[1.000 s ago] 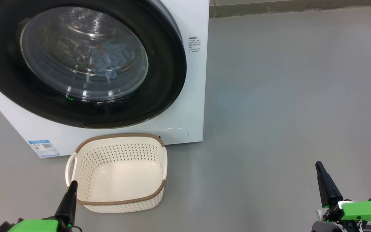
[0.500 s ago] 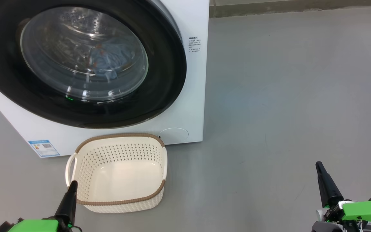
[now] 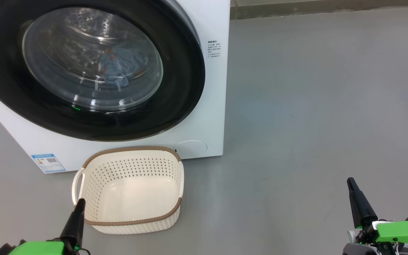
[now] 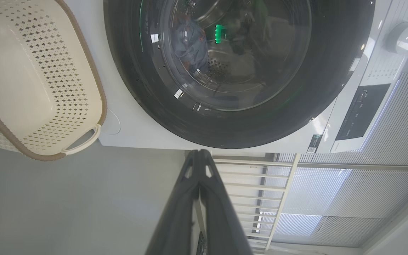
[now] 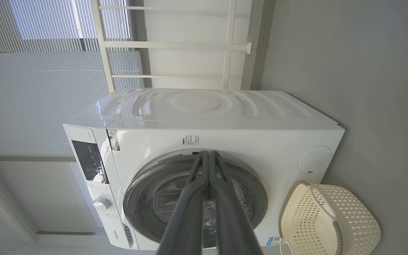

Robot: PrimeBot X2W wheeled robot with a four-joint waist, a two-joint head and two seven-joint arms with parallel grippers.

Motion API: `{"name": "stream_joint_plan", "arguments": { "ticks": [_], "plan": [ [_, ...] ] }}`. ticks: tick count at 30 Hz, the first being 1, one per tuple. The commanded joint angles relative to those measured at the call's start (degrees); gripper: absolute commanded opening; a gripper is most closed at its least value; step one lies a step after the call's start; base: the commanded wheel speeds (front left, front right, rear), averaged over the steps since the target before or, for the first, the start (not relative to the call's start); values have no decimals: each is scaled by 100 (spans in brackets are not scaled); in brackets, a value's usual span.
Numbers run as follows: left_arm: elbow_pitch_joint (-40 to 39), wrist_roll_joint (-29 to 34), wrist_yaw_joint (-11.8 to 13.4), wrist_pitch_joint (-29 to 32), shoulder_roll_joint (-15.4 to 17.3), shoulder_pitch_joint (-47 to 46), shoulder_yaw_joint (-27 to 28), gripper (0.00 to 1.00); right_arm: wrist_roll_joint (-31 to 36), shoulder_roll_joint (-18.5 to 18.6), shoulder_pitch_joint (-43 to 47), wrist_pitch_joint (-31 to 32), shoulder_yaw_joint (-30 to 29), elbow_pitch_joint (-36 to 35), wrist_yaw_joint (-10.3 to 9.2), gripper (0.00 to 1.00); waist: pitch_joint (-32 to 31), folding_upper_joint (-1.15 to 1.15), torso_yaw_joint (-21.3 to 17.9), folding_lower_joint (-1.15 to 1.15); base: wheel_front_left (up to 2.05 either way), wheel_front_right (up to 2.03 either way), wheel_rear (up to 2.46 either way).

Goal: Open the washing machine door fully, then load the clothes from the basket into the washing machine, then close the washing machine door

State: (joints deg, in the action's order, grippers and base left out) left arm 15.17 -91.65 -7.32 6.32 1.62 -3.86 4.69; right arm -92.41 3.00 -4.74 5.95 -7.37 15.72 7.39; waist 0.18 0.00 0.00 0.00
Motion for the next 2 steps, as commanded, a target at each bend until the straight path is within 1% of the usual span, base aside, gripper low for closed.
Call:
{"name": "stream_joint_plan", "arguments": {
  "ticks": [1, 2],
  "plan": [
    [-112, -49, -17, 18, 126, -233, 186, 0, -3, 14, -141, 27, 118, -171, 10, 0, 0, 0, 0, 0, 0, 0, 0],
    [-112, -49, -17, 18, 126, -233, 186, 0, -2, 14, -141, 27, 117, -171, 10, 0, 0, 0, 0, 0, 0, 0, 0]
  ]
}}
